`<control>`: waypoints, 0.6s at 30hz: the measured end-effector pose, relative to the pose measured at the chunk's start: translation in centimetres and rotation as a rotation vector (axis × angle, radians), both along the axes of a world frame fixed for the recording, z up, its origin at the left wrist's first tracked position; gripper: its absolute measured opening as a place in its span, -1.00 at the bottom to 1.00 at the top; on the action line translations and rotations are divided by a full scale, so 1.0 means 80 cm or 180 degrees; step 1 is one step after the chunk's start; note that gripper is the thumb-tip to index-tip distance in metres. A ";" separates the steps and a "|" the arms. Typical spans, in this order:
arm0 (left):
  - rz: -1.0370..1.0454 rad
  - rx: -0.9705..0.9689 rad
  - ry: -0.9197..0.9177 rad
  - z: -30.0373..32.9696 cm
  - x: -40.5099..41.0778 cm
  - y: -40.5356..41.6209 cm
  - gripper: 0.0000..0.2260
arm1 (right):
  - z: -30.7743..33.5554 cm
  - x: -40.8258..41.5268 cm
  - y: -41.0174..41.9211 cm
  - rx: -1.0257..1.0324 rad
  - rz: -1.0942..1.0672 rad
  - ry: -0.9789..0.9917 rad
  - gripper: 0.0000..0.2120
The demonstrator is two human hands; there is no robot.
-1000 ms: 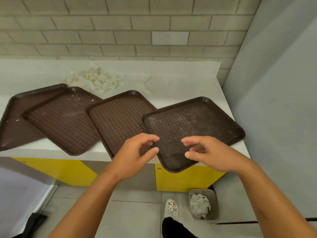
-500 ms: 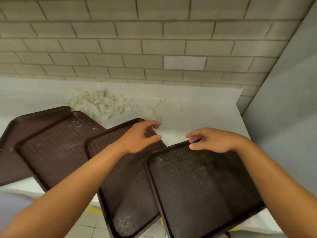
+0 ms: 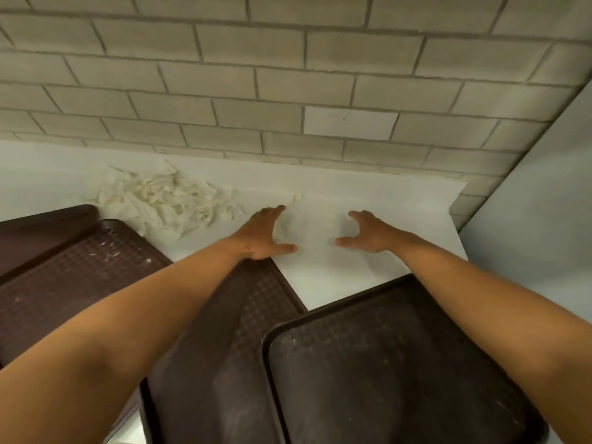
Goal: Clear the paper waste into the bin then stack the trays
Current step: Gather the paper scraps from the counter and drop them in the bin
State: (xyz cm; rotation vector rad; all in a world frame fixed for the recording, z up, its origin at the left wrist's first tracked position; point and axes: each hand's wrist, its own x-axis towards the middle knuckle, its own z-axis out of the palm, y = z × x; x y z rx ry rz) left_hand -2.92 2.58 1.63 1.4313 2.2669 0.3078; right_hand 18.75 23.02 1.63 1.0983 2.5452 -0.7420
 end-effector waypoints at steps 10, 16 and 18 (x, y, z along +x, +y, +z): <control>-0.0076 -0.0501 0.0070 -0.052 -0.023 0.043 0.04 | -0.068 -0.063 0.022 0.0361 -0.0601 -0.0012 0.03; -0.0286 -0.0459 0.0129 -0.056 -0.027 0.063 -0.10 | -0.076 -0.078 0.028 0.0524 0.0312 0.0227 -0.38; -0.0330 -0.0454 0.0190 -0.056 -0.027 0.070 -0.16 | -0.079 -0.079 0.025 0.0674 0.0607 0.0213 -0.51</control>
